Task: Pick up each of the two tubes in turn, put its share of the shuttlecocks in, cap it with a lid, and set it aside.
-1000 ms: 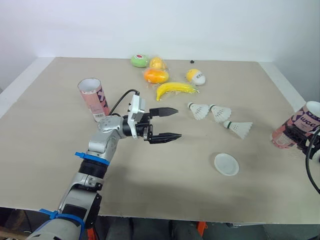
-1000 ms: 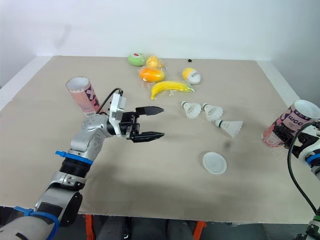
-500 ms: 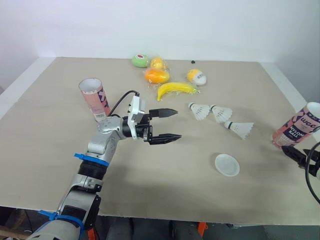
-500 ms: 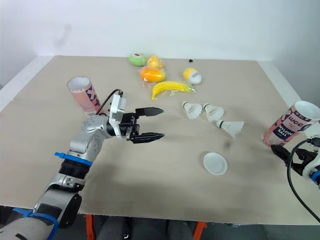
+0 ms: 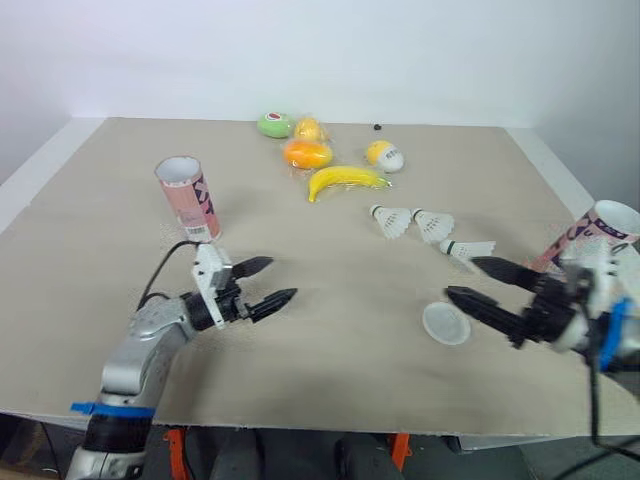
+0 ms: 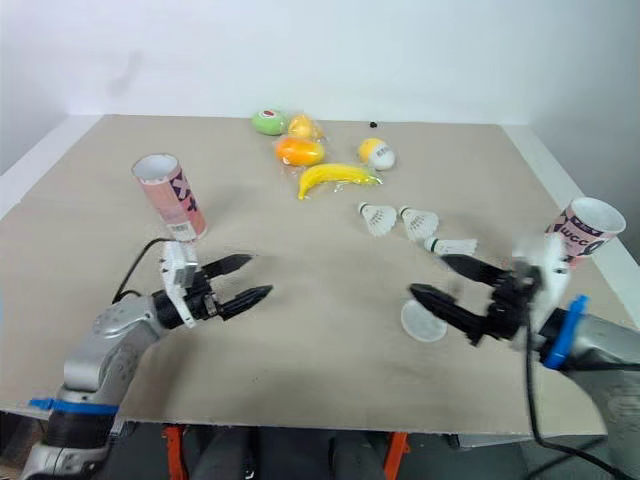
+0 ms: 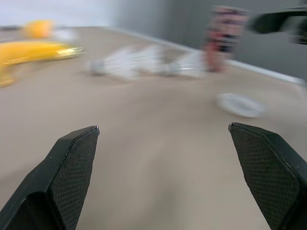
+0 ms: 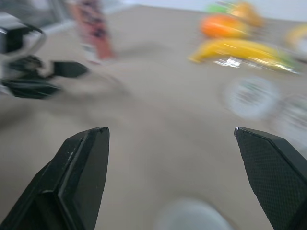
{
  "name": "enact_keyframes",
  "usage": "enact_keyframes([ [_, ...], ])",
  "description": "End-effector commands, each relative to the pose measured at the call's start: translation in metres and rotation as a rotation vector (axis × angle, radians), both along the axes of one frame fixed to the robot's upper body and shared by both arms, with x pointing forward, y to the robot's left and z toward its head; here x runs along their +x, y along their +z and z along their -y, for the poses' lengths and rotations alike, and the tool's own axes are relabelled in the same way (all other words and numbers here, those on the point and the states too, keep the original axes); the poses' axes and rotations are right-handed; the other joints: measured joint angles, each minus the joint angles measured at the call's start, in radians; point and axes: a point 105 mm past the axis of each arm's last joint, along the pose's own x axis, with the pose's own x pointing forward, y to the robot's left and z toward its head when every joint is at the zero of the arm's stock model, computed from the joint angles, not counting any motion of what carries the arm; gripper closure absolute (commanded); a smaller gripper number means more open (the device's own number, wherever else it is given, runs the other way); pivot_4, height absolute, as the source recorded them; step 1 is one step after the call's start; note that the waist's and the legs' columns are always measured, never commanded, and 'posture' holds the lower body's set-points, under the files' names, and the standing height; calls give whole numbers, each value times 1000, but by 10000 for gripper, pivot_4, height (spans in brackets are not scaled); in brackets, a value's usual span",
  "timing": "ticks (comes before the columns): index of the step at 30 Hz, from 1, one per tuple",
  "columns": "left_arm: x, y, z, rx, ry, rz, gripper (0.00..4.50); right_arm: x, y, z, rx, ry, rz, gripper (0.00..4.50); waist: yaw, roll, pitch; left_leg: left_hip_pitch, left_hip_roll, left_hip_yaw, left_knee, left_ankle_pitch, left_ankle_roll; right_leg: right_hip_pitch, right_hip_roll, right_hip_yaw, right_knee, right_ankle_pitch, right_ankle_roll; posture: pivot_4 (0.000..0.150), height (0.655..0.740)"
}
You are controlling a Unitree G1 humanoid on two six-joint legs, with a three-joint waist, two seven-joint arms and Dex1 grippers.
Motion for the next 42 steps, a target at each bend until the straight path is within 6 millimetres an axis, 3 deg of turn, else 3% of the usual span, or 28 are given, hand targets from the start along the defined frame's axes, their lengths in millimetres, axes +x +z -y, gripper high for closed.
enact_keyframes([
  [1,16,4,-33,-4,304,77,0,11,6,-26,13,43,68,347,1,-1,0,0,0,0,0,0,0,0,0,0,0,1,0,1500,6946],
  [5,35,-4,-71,-2,596,79,0,21,-4,-48,22,91,61,347,16,-1,1,-2,-1,0,0,1,1,-1,1,0,0,1,1,1500,6946],
  [8,46,-4,-88,2,687,84,0,22,-9,-67,6,157,69,347,19,-2,0,-5,-1,-1,-1,1,1,-5,1,0,0,1,1,1500,6946],
  [18,86,-8,-106,36,772,45,0,22,-9,-68,-11,129,94,347,19,-2,0,-10,-2,-1,-2,1,1,-10,1,0,0,5,1,1500,6946],
  [30,132,-6,-89,65,726,-5,0,8,12,-69,-10,92,171,347,20,-3,0,-10,-2,-1,-2,2,0,-10,1,0,0,5,5,1500,6946],
  [41,146,3,-78,39,695,-20,0,6,12,-67,-10,65,164,347,19,-4,0,-11,-3,-1,-3,2,0,-10,1,0,0,5,3,1500,6946],
  [42,146,3,-78,37,699,-19,2445,6,11,-66,-12,64,162,26,19,-4,0,-11,-3,-1,-3,2,0,-10,1,0,0,5,3,1500,6946],
])
